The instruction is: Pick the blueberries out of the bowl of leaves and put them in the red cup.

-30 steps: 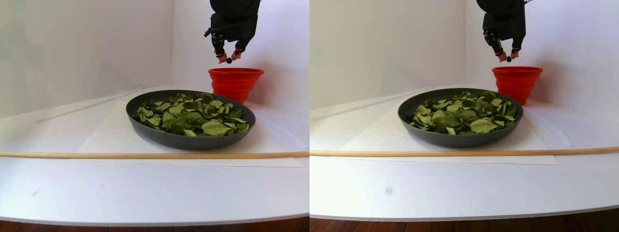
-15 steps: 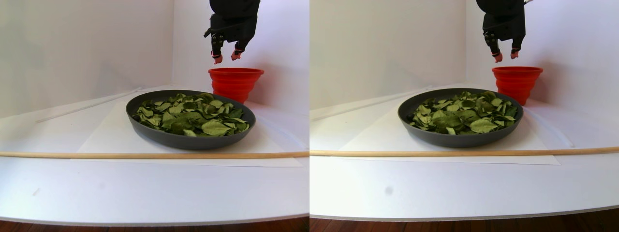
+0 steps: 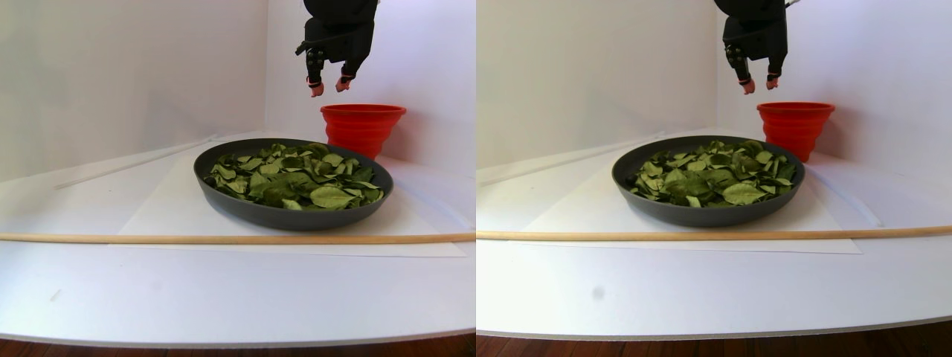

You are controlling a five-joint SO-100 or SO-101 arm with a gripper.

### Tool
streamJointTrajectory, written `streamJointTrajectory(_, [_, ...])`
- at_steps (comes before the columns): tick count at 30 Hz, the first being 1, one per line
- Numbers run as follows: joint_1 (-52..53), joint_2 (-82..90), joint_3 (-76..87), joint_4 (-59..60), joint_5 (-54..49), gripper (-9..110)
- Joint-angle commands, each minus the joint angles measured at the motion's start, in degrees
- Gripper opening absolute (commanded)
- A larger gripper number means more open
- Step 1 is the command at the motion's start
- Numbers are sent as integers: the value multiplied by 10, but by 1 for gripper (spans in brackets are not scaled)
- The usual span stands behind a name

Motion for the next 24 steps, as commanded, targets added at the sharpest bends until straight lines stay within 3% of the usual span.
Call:
streamJointTrajectory(1, [-3,91,-4,5,2,15])
streamJointTrajectory(24, [-75,184,87,69,3,15])
